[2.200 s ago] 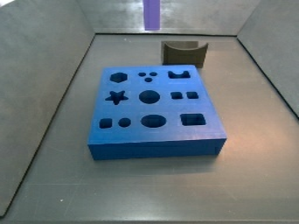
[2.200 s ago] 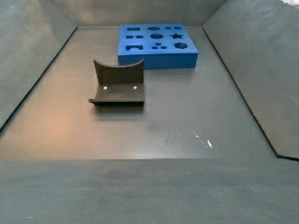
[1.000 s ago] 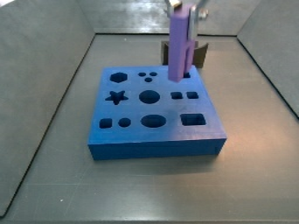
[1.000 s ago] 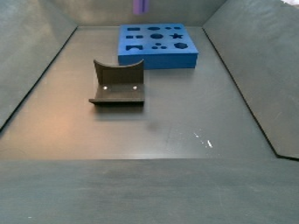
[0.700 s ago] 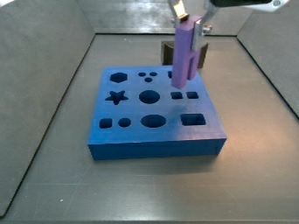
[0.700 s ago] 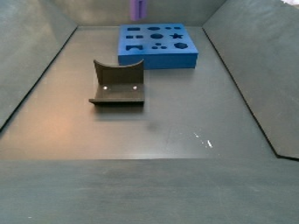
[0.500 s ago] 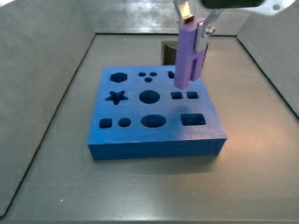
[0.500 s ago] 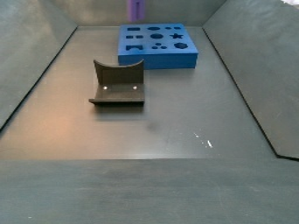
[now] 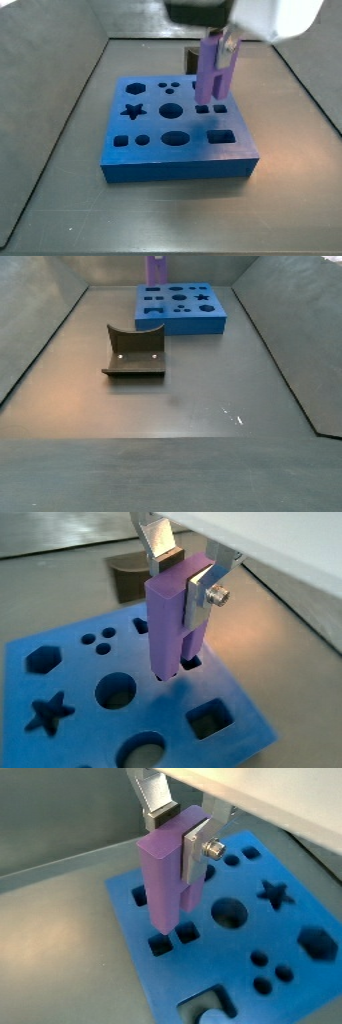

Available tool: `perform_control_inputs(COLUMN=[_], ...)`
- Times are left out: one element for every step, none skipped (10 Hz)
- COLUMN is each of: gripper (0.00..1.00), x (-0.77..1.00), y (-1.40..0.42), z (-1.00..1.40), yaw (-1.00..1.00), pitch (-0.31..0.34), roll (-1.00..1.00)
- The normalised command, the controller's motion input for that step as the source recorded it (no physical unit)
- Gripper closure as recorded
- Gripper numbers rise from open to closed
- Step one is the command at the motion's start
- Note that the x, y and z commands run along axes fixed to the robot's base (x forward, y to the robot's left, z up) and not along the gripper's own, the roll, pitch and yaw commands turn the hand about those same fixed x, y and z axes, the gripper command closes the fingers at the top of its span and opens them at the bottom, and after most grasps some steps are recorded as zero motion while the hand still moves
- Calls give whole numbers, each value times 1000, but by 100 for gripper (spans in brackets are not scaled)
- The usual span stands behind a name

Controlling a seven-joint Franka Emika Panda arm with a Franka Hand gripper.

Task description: Insert the double-square object.

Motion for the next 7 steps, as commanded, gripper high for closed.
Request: perform_control_inputs(gripper=[100,100,100,100,100,100,100], x=[0,29,183,320,177,94,0], y=[134,69,0,0,34,14,100], z=[-617,-489,-434,-229,-146,-160,-180], yaw=[-894,-917,-794,-654,-206,-154,-111], pitch=[99,71,83,104,81,120,123], roll=[54,0,0,-23,-61,0,0])
